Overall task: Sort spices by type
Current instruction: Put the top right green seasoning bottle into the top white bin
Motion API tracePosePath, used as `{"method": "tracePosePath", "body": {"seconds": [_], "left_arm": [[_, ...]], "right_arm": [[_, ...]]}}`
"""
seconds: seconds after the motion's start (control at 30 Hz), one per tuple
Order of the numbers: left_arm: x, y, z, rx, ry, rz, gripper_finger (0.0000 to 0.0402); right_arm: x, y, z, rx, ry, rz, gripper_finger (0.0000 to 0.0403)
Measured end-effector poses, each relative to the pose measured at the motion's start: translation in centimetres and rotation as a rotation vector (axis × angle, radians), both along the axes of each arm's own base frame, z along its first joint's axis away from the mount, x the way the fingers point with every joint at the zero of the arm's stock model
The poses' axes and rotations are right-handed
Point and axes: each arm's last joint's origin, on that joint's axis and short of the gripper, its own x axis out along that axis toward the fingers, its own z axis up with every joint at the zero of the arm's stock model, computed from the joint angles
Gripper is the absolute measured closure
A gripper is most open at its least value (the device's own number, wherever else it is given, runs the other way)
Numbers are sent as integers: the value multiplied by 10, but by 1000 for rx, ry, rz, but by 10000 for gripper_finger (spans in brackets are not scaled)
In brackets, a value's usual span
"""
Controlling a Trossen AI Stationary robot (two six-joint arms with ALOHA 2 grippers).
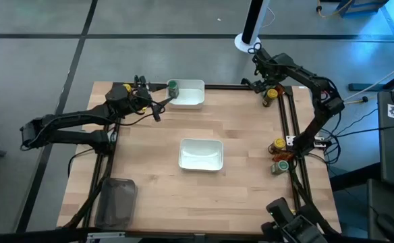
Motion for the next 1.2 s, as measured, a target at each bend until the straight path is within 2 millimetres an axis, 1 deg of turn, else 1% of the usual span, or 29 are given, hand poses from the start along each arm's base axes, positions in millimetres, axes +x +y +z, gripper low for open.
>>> {"method": "tracePosePath", "body": {"seconds": [0.2,0.33,0.53,0.77,0.87,1.1,1.2], "left_arm": [[0,0,0,0,0,0,166],[0,0,0,0,0,0,166],[0,0,0,0,0,0,166],[0,0,0,0,0,0,166],[0,0,0,0,0,0,166],[0,0,0,0,0,0,166],[0,0,0,0,0,0,166]], "right_arm": [[3,-4,-10,29,7,-9,84],[3,-7,-15,14,51,-26,84],[3,-9,-15,-9,52,-30,84],[-10,-18,-15,-9,28,-86,84],[-13,-19,-16,17,-14,-93,84],[-13,-22,-16,11,-43,-96,84],[-12,-24,-19,23,-54,-98,84]]}}
